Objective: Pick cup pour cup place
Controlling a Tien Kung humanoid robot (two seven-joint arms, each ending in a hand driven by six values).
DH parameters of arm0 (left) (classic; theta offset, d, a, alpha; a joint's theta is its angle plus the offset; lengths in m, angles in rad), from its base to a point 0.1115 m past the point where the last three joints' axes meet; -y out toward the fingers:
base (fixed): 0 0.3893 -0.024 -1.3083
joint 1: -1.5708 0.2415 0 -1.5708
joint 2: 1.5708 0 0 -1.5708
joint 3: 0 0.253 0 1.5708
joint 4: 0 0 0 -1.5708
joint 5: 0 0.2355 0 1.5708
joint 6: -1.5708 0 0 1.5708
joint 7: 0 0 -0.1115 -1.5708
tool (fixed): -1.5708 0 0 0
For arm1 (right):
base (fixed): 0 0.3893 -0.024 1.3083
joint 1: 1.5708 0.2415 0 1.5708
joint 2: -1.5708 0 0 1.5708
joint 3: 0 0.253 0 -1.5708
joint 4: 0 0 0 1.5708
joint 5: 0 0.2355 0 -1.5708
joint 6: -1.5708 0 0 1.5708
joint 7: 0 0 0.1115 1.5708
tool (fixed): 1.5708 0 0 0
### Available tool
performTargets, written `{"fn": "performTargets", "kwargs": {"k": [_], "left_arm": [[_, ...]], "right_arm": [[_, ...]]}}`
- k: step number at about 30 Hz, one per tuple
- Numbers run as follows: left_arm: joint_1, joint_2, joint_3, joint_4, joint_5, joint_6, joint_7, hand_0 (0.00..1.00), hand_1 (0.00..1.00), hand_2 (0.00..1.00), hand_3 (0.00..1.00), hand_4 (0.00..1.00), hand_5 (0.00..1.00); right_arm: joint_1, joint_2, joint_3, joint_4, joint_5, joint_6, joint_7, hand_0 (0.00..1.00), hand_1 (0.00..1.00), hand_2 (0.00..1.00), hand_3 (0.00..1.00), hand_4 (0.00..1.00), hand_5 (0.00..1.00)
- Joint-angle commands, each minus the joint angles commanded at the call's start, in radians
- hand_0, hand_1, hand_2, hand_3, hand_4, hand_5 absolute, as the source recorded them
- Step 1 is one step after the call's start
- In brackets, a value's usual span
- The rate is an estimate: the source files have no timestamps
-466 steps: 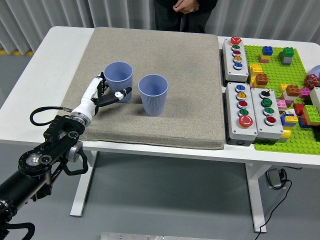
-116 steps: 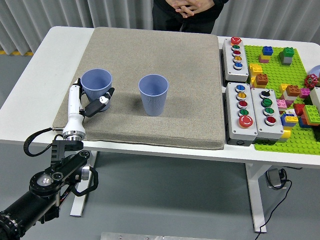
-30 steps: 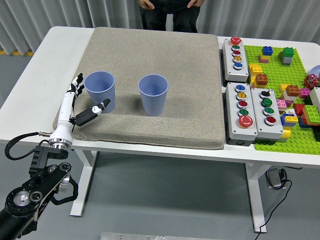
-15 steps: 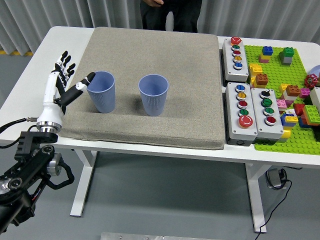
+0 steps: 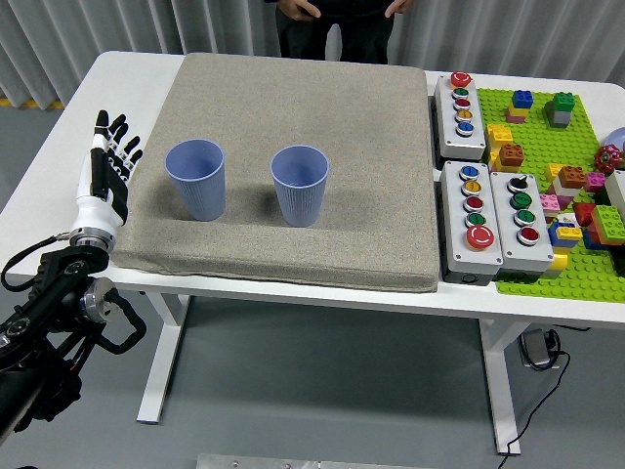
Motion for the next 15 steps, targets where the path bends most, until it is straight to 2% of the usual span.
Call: {"fn": "performTargets", "kwargs": {"k": [9,15], "left_arm": [[0.011,-0.01,0.009,-0.005,0.037,-0.001,0.01,0.903,0.908,0.965,0.897,0.754,0.998],[0.012,-0.005,0.004,-0.014,0.047,0.003,0.012,0.908,0.909,0.965,0.899,0.759,0.998]], "right_arm": [[-0.005,0.0,-0.001,-0.001,0.003,0.0,0.003,0.697,0.634,0.593,0.593,0.002,0.25],[-0.005,-0.001,0.0,-0.002,0.005,-0.001,0.005,0.697,0.633,0.593,0.592,0.002,0.248]]}}
